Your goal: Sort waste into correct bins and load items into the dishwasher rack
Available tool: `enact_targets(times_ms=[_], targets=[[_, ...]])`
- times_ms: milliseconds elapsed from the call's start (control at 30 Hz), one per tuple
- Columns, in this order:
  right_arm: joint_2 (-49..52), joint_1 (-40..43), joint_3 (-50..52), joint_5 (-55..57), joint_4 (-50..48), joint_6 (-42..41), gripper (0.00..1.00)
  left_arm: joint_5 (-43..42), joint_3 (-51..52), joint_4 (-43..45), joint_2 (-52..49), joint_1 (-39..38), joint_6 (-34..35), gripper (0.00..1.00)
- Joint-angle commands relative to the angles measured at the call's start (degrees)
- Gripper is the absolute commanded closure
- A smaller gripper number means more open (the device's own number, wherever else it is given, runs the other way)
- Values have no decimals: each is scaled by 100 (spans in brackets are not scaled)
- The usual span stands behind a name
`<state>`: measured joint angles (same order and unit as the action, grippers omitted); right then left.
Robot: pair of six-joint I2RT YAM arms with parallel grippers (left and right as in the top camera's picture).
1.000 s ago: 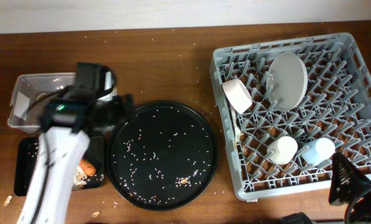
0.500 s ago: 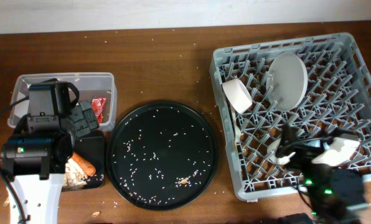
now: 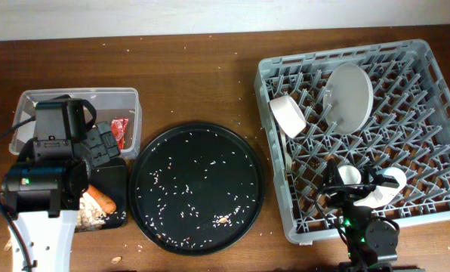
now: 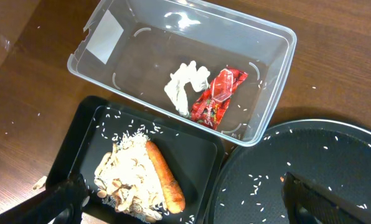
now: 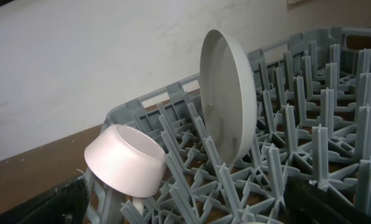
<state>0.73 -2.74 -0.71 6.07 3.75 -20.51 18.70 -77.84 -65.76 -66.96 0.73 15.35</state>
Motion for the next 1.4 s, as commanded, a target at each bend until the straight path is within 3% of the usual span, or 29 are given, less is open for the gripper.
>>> enact_targets(times_ms=[0, 67, 133, 233, 367, 467, 567, 1367], targets=[[-35, 52, 39, -31, 33, 50, 1, 59, 20, 11, 232, -83, -90, 1], [-35, 52, 39, -31, 33, 50, 1, 247, 136, -46, 758, -356, -249, 1], [-35, 52, 39, -31, 33, 50, 1, 634, 704, 490, 1755, -776, -304, 1], [-35, 52, 39, -31, 33, 50, 1, 505, 3069, 2675, 3814, -1080, -313, 1], [-35, 52, 39, -31, 33, 50, 1, 358, 5475, 4035, 5829, -1082, -310, 1], [-35, 52, 39, -31, 33, 50, 1, 361, 6579, 4760, 6572, -1080, -308, 1], [-35, 52, 39, -31, 33, 50, 1, 332, 7772, 6352, 6669, -1080, -304, 1], [-35, 52, 39, -31, 33, 50, 1, 356, 7731, 6275, 6662, -1071, -306, 1]])
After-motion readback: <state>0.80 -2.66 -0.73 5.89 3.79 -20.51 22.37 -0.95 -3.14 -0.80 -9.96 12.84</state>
